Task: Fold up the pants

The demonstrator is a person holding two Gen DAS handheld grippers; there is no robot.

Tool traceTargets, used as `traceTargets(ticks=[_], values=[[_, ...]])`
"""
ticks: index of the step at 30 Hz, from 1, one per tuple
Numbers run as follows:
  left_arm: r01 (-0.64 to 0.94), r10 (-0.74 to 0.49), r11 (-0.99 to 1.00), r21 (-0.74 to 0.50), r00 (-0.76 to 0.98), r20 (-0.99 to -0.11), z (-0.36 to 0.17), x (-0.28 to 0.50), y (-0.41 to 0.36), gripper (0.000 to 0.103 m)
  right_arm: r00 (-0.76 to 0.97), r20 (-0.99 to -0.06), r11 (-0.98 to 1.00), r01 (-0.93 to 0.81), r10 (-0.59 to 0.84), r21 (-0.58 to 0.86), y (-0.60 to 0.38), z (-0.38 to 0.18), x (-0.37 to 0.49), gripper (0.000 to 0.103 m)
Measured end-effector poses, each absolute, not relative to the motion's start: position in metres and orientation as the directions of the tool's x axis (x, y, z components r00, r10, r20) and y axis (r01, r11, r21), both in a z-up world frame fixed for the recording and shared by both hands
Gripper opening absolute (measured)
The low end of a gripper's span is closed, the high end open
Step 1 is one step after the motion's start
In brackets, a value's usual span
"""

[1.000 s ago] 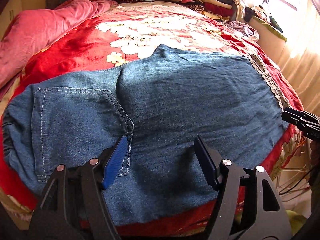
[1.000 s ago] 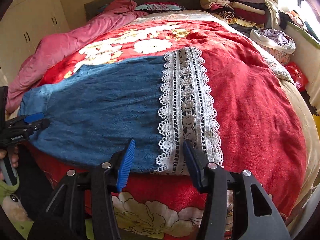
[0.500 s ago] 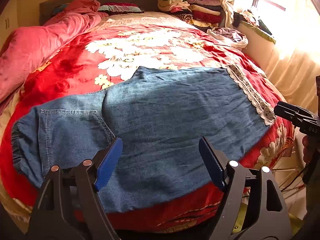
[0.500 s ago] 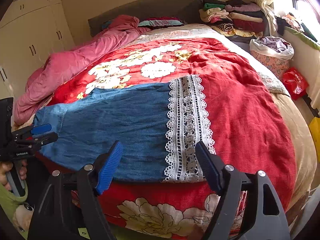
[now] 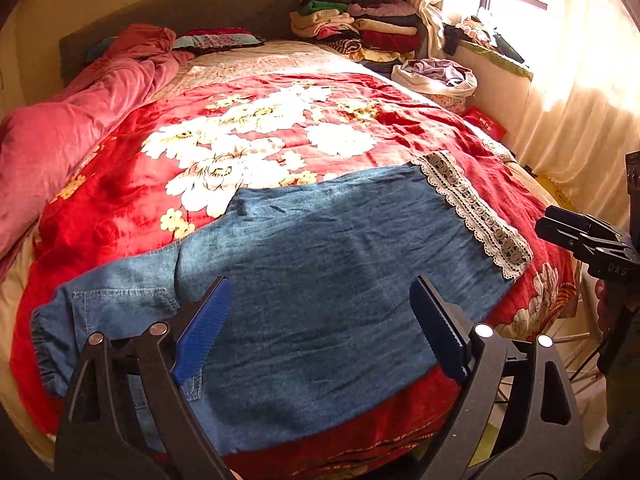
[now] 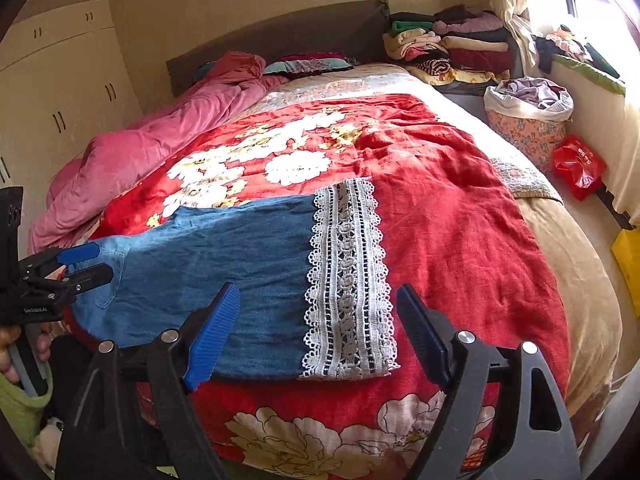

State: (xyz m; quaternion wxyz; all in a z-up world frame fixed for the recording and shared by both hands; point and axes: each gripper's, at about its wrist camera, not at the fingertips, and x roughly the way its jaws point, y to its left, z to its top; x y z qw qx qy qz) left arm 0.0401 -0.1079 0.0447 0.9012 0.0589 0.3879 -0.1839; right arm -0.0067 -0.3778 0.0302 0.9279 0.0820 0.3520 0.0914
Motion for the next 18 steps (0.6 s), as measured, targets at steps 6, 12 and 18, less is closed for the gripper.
traceTargets(ticks=[6, 12, 18], values=[[0.42, -0.297, 0.907, -0.014, 0.617, -0.729, 0.051, 0.059, -0.134, 0.086, 0.743, -0.631, 0.968, -0.095, 0.224, 0.231, -0.388, 0.028, -0.009, 0.08], [0.471, -0.314, 0.882, 0.012, 0.606, -0.731, 0.054, 0.082, -0.165, 0.086, 0.733, -0.642, 0.966, -0.079, 0.224, 0.247, -0.4, 0.02, -0.011, 0.08], [0.507, -0.318, 0.861, 0.034, 0.589, -0.743, 0.049, 0.108, -0.196, 0.086, 0.722, -0.653, 0.963, -0.065, 0.227, 0.262, -0.407, 0.01, -0.01, 0.08]])
